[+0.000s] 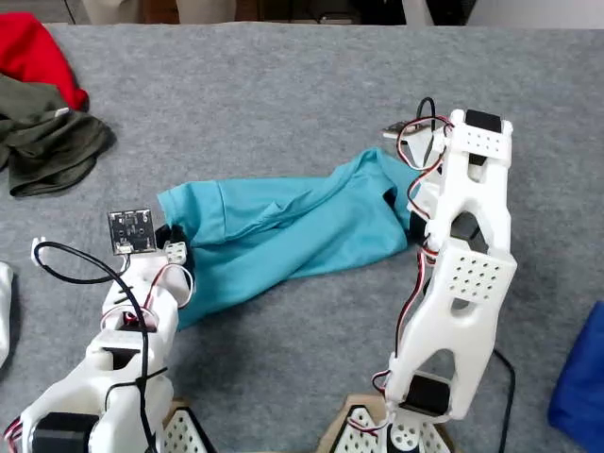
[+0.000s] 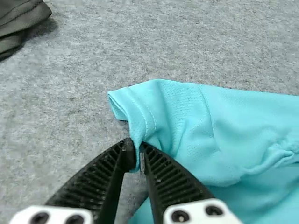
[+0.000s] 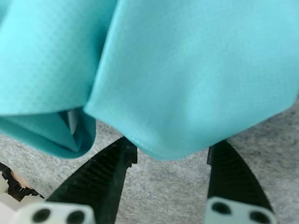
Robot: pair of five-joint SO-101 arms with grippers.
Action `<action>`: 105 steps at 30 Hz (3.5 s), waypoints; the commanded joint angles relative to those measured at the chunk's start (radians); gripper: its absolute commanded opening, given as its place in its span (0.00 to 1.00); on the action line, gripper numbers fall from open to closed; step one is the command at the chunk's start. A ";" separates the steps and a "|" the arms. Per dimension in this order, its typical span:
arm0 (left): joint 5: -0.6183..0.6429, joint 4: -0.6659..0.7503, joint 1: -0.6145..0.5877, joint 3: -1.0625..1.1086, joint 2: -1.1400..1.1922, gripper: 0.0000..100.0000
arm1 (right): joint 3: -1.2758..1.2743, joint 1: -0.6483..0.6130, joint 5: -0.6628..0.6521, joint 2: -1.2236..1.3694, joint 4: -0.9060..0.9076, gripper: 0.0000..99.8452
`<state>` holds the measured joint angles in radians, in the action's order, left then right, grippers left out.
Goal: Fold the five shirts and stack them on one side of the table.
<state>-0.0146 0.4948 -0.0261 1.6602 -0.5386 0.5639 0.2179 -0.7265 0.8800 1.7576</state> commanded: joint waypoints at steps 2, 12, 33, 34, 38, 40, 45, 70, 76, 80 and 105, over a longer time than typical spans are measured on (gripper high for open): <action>-0.002 0.021 0.014 0.017 -0.004 0.02 | 0.004 0.018 -0.009 0.071 0.023 0.25; -0.002 0.057 -0.011 -0.055 -0.059 0.02 | 0.002 0.019 -0.009 0.071 0.023 0.25; -0.005 -0.779 -0.180 -0.506 -0.111 0.02 | -0.001 0.004 -0.009 0.071 0.025 0.25; -0.006 -0.835 -0.180 -0.545 -0.111 0.02 | -0.001 0.004 -0.009 0.071 0.025 0.25; -0.006 -1.079 -0.186 -0.703 -0.111 0.02 | -0.001 0.004 -0.009 0.071 0.025 0.25; -0.006 -1.212 -0.187 -0.790 -0.104 0.02 | 0.005 0.004 -0.009 0.071 0.025 0.25; -0.008 -1.479 -0.187 -0.982 -0.102 0.02 | -0.028 -0.018 -0.008 0.065 0.028 0.25; 0.043 -1.826 -0.178 -1.261 0.091 0.02 | -0.361 -0.159 0.114 -0.865 -0.018 0.26; 0.043 -1.826 -0.178 -1.261 0.094 0.02 | -0.407 -0.194 0.284 -0.756 -0.126 0.26; 0.043 -1.827 -0.178 -1.261 0.093 0.02 | -0.383 -0.202 0.439 -0.598 -0.054 0.25; 0.043 -1.827 -0.178 -1.261 0.093 0.02 | -0.544 -0.147 0.433 -0.541 -0.350 0.16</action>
<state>0.0176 -1.3479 -0.1979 0.4496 -0.4465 0.0238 0.0813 -0.2846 0.3414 1.4676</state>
